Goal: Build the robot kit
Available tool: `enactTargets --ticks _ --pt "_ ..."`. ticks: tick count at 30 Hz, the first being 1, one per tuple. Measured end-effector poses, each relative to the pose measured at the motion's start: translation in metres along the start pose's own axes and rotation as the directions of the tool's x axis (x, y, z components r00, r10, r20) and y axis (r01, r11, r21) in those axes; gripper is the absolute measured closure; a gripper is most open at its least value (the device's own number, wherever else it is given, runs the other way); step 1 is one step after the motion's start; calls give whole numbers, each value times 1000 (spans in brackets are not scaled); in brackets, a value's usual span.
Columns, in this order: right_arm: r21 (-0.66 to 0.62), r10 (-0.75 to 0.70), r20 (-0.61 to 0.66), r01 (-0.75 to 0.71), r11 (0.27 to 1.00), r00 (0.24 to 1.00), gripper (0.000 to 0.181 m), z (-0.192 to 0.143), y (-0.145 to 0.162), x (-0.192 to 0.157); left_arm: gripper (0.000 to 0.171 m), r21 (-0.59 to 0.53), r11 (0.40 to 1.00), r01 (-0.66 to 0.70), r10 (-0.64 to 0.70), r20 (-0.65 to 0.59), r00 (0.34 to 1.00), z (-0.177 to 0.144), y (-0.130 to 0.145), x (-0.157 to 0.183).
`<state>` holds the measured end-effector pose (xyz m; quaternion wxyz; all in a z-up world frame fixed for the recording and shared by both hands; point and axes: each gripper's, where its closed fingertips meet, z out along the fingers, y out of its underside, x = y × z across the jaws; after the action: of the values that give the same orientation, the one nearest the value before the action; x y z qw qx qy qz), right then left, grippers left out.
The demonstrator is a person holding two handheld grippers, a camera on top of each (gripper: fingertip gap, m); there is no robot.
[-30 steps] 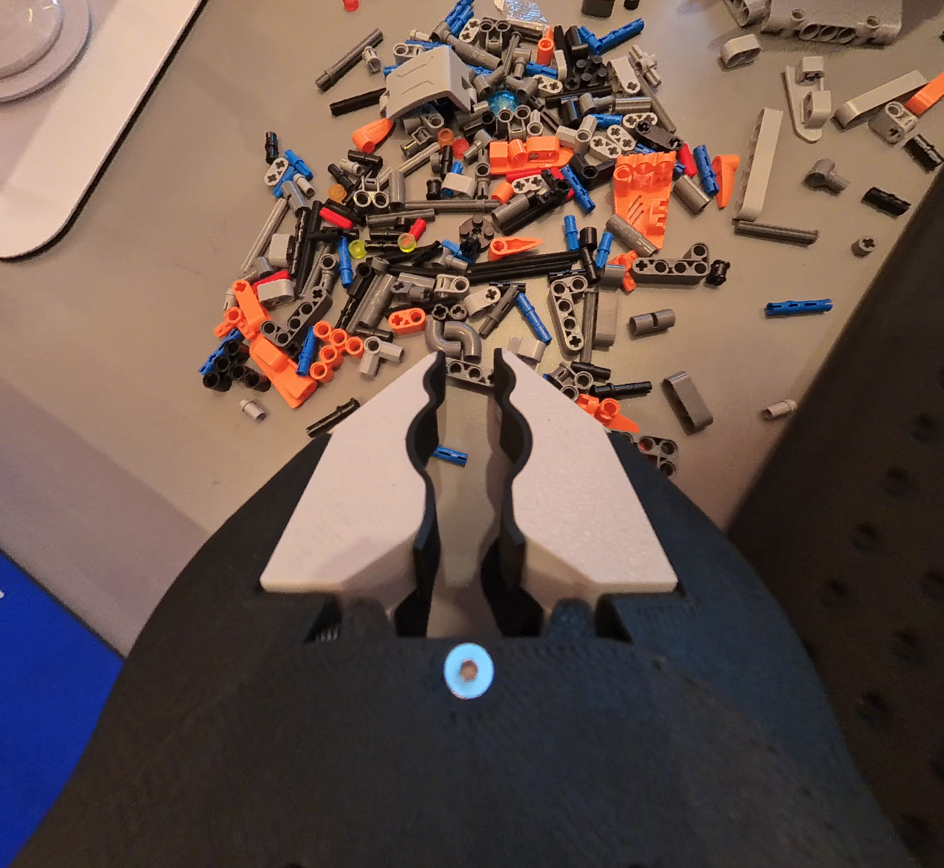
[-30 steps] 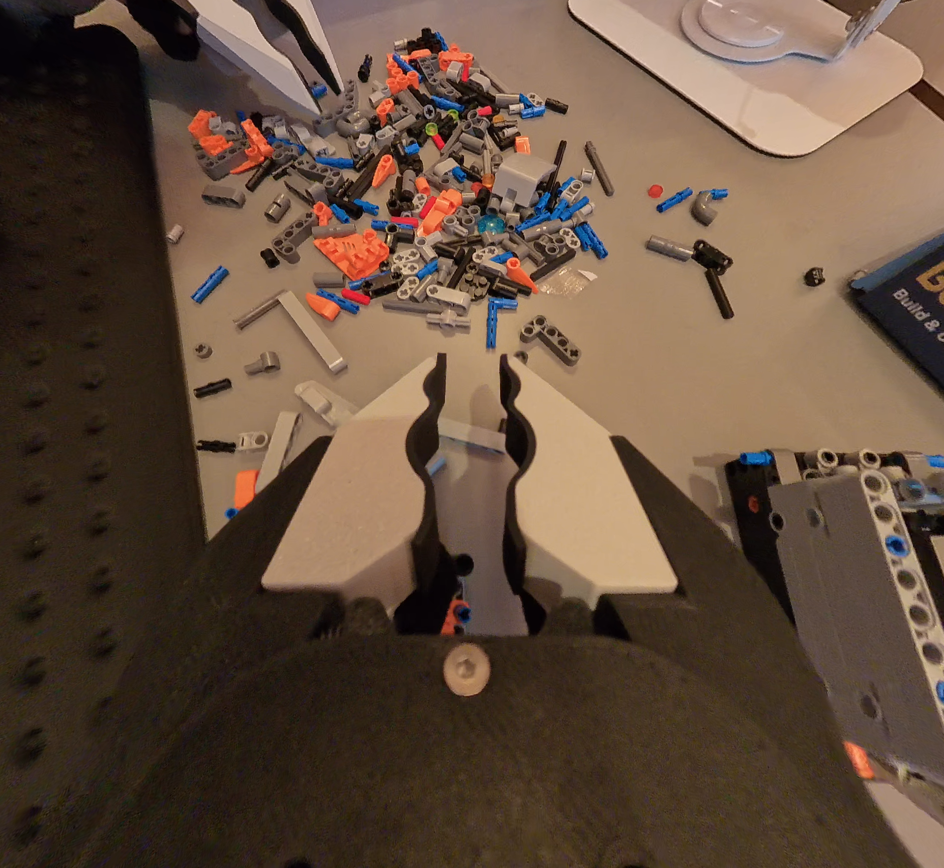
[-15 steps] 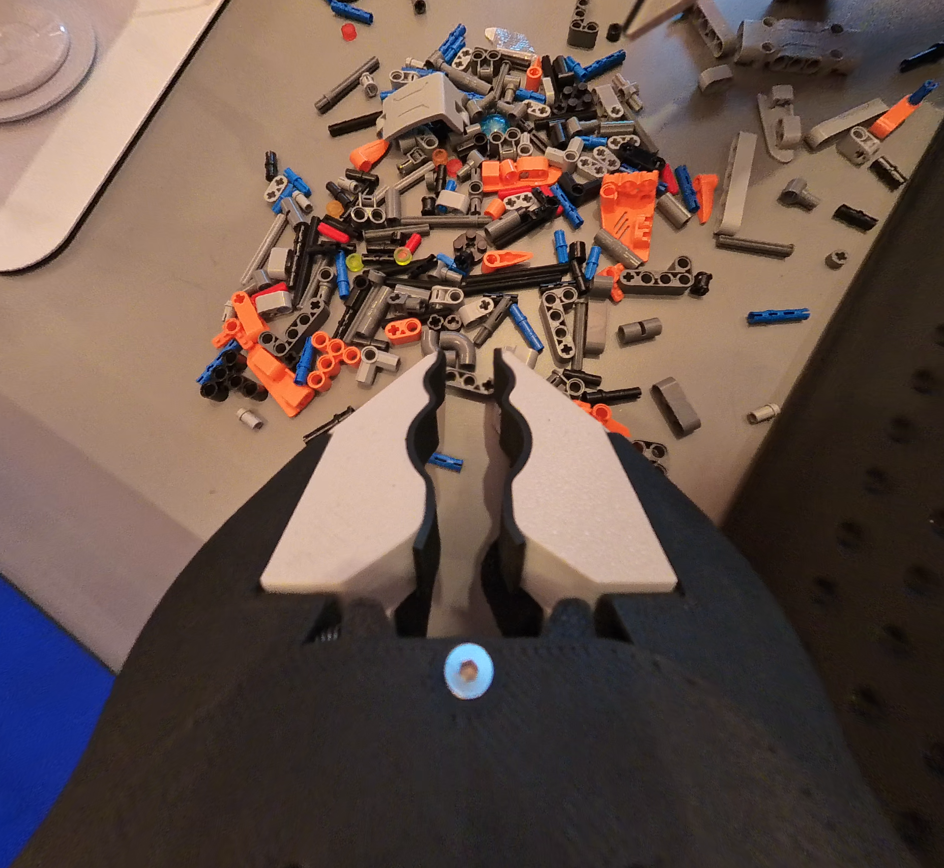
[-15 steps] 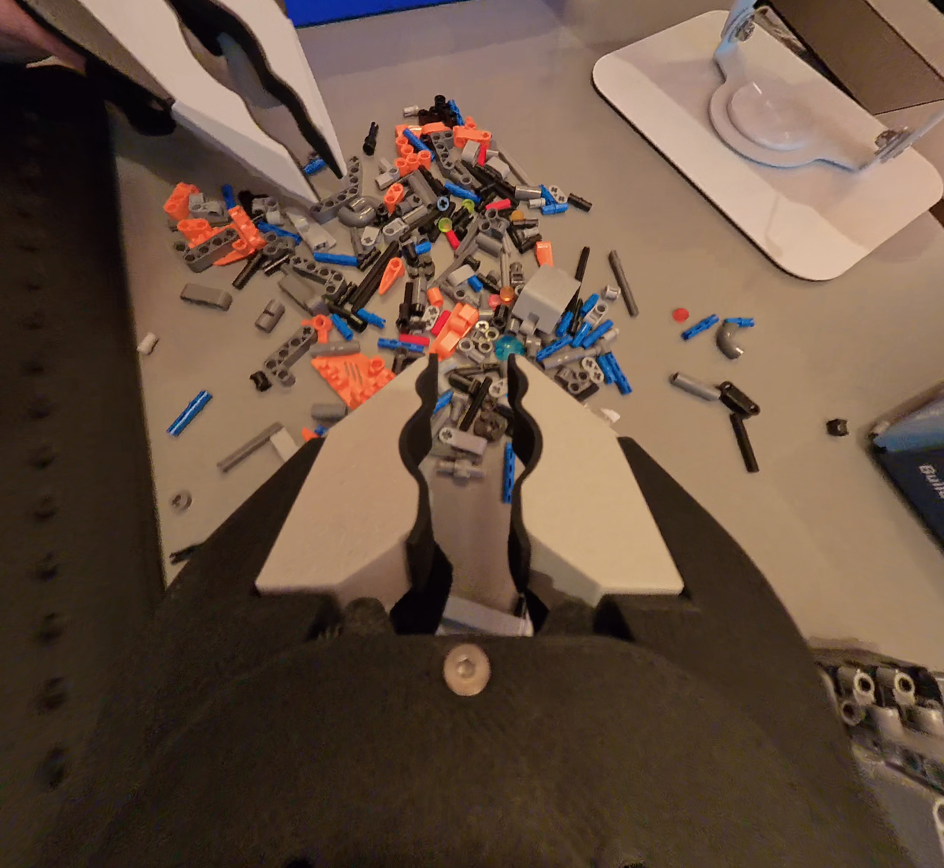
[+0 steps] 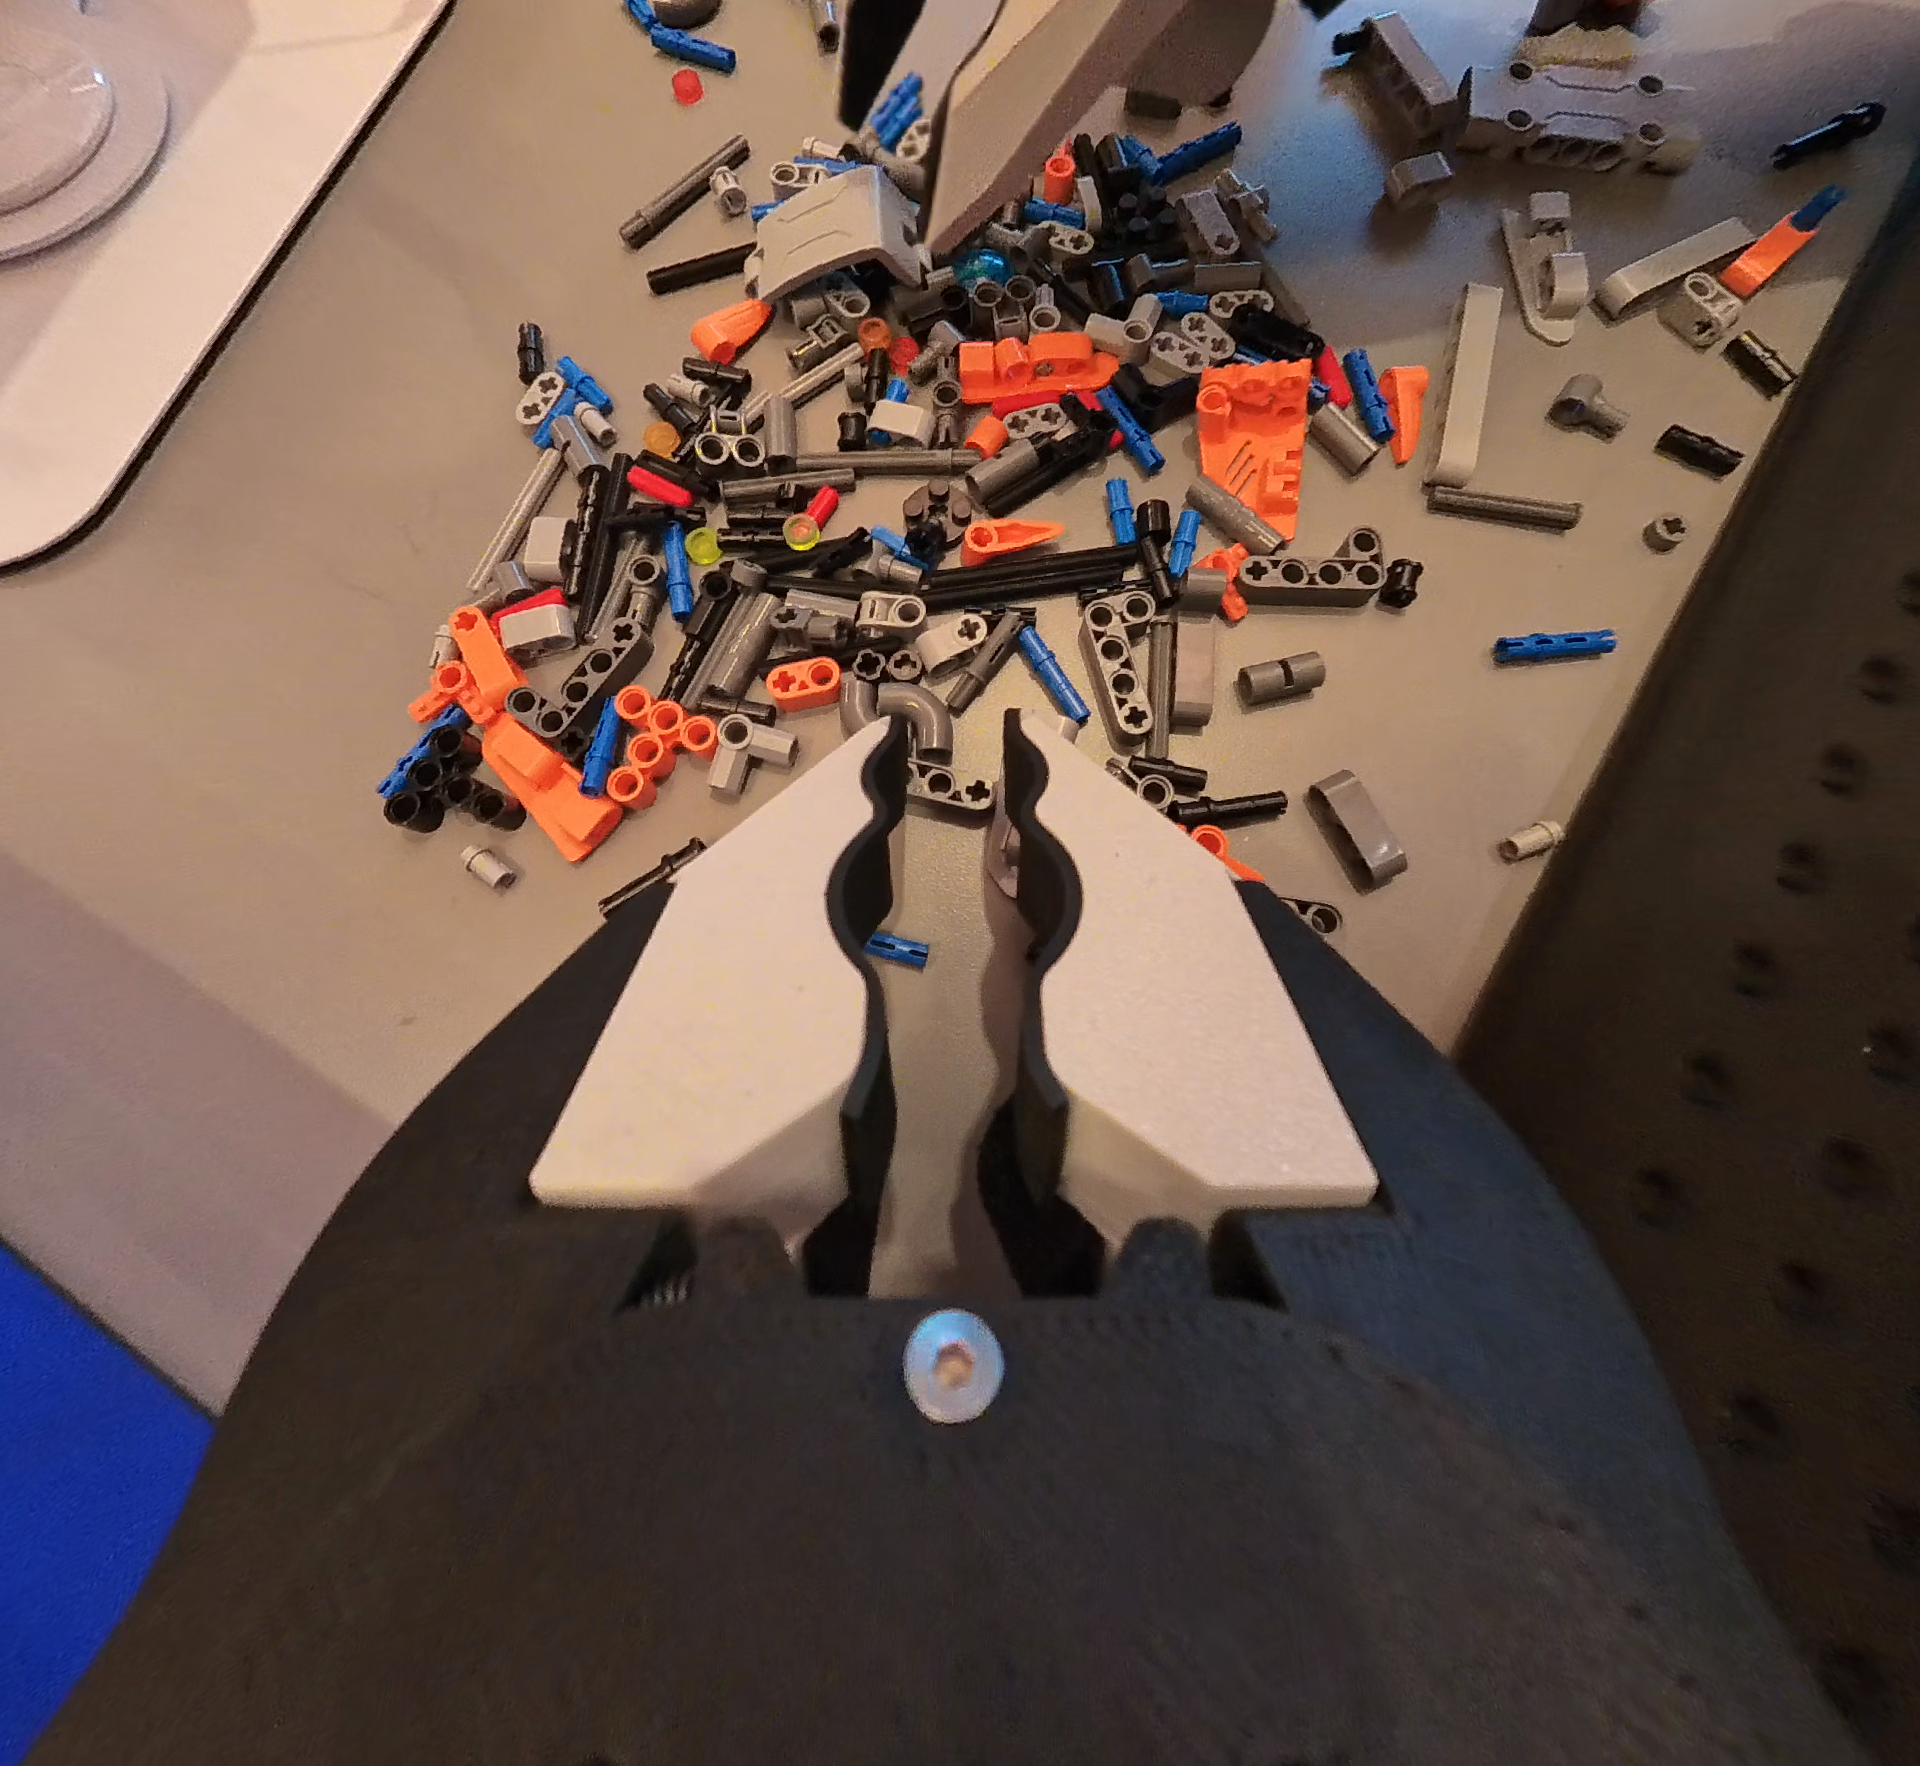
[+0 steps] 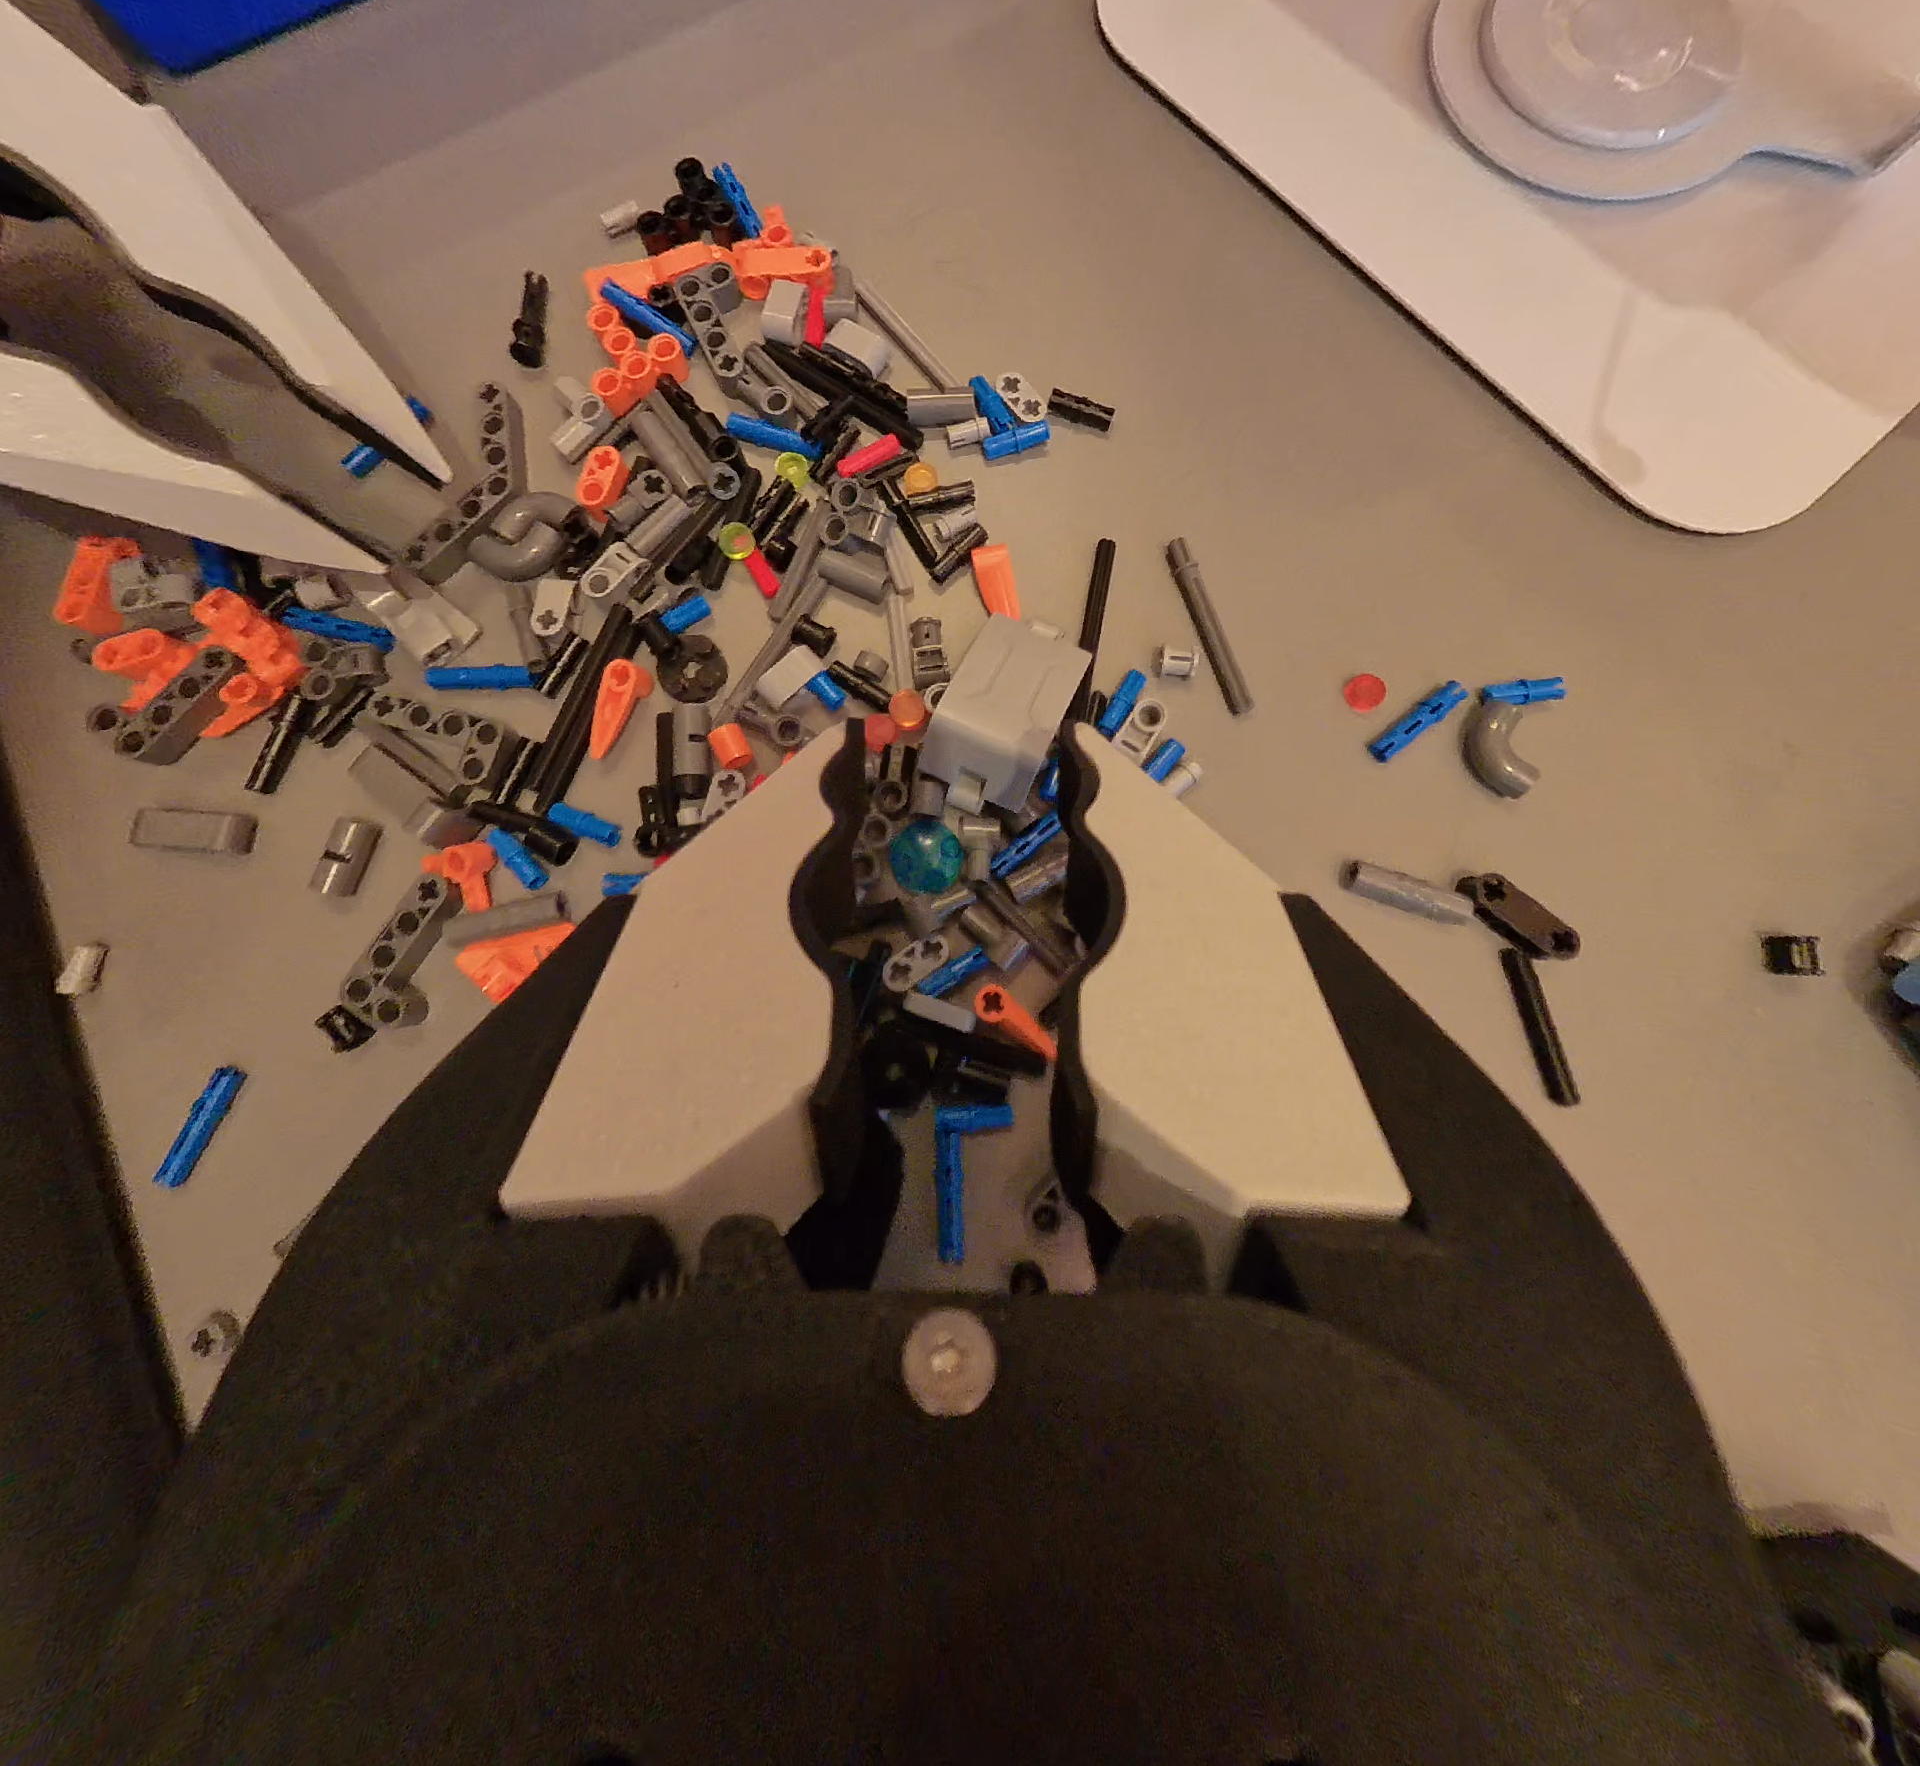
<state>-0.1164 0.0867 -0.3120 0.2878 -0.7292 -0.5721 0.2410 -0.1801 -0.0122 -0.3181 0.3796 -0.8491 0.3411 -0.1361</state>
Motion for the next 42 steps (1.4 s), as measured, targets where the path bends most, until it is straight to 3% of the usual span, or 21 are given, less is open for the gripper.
enactTargets --ticks 8,19,28,42 --pt "-49 -3 7 4 999 1000 153 13 3 1 156 8 1000 7 -7 -9 1000 0 1 -1" --pt "-25 -17 66 18 1000 998 158 3 2 -8 156 5 1000 9 -9 -10 1000 1 1 -1" --pt "12 -105 248 105 994 963 158 -21 8 -43 156 4 1000 10 -10 -2 1000 2 1 -3" --pt "-46 -183 367 214 976 912 156 -19 28 -71 156 -2 1000 9 -9 -5 1000 3 3 -2"
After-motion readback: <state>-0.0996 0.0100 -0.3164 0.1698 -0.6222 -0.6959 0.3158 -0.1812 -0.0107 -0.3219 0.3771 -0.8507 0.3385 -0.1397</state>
